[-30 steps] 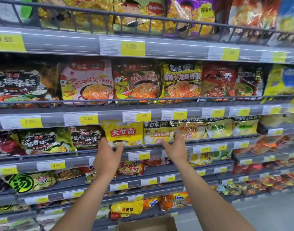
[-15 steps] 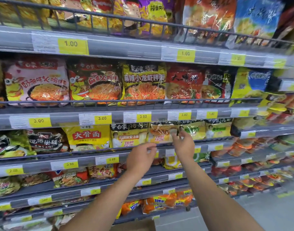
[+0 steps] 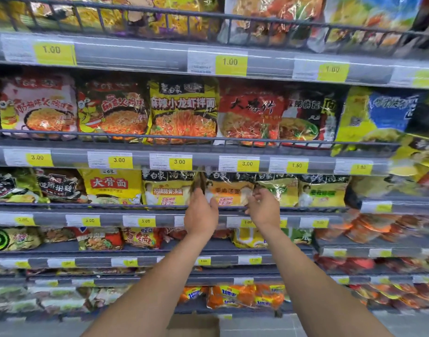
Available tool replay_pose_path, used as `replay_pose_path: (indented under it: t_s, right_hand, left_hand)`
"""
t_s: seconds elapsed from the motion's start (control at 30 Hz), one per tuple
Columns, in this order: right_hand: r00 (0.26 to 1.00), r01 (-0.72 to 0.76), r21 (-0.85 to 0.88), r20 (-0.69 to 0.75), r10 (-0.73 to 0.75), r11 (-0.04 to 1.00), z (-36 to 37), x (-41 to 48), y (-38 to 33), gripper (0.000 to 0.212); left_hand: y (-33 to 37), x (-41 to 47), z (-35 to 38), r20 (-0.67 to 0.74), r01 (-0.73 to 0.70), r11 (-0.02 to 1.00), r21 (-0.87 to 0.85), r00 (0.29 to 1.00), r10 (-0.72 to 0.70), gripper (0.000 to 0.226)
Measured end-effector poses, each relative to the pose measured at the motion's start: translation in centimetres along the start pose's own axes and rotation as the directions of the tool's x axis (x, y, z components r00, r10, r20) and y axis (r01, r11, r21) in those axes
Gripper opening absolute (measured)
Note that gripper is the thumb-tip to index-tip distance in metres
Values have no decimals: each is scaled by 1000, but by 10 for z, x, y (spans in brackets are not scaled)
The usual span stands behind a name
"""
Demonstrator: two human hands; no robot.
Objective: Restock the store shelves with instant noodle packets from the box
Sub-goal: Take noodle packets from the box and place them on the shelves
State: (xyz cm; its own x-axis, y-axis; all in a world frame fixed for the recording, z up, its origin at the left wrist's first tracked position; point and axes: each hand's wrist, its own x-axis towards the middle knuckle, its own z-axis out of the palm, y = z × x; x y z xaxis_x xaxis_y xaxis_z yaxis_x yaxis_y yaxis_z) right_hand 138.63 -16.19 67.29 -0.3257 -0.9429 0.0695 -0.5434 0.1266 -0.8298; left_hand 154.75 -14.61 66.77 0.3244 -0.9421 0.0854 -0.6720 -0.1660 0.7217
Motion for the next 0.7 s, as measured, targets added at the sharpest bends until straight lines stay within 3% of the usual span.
replay_pose_path:
  t_s: [0.13,0.37,0.47,0.57,0.7]
  right_hand:
    - [997,70,-11,40,-70,997,-4,0,4,9]
    - [997,-21,43,81,18,999,-8,9,4,11]
    - [996,60,-15,70,-59,998,-9,7,4,10]
    - [987,129,20,89,-131,991,-21,7,16,17]
    - [986,100,-64,-131,-108,993,-65,12,57,23]
  left_hand:
    - [-4,13,15,-20,83,993,-81,996,-85,29]
    - [1,12,9,-39,145,941,-305,986,-164,14]
    - [4,10,14,-63,165,917,-364,978,-201,17]
    - [3,-4,21,-165,102,941,-322,973,-162,33]
    - [10,-33,37,-316,-62,985,-163,949,7,33]
